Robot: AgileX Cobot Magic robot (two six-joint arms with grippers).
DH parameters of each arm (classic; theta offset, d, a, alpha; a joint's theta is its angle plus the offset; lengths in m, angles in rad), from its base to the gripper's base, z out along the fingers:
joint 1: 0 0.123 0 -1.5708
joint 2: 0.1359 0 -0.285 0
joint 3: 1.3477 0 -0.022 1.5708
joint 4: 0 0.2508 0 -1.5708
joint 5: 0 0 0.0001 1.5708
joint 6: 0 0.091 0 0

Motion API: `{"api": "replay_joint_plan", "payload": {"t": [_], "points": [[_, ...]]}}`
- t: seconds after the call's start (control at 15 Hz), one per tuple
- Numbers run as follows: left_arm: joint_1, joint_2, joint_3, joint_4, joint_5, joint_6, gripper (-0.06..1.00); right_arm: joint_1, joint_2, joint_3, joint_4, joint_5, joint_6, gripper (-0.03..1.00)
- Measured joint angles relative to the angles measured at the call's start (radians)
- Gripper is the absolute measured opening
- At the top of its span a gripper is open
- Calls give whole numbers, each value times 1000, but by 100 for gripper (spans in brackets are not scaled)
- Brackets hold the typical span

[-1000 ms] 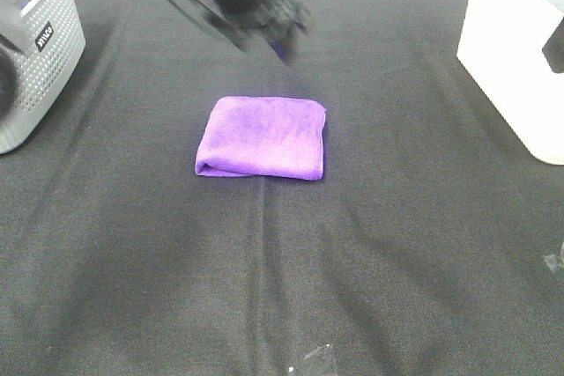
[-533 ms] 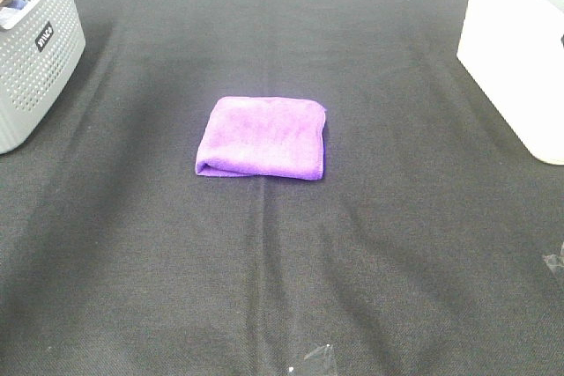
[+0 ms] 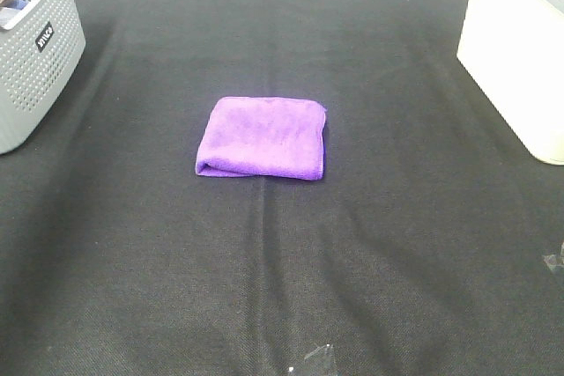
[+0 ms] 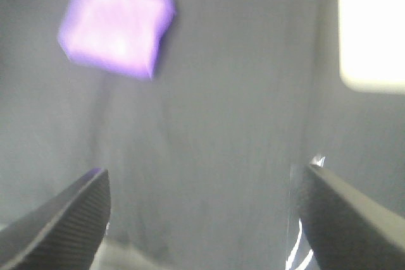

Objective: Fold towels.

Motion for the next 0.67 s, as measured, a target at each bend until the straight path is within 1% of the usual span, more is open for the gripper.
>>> {"api": "replay_joint_plan", "payload": {"t": [0.13, 0.27, 0.47, 0.67], "points": [[0, -223, 174, 5, 2, 1, 64, 0, -183, 83, 0, 0, 0, 78], [0, -463, 307, 25, -3, 2, 64, 0, -362, 207, -3, 2, 19, 78], [0, -786, 510, 29, -46, 3, 64, 0, -594, 406, -32, 4, 11, 78], [0, -1030, 658, 36, -63, -1, 64, 0, -783, 531, -74, 10, 0, 78]]}}
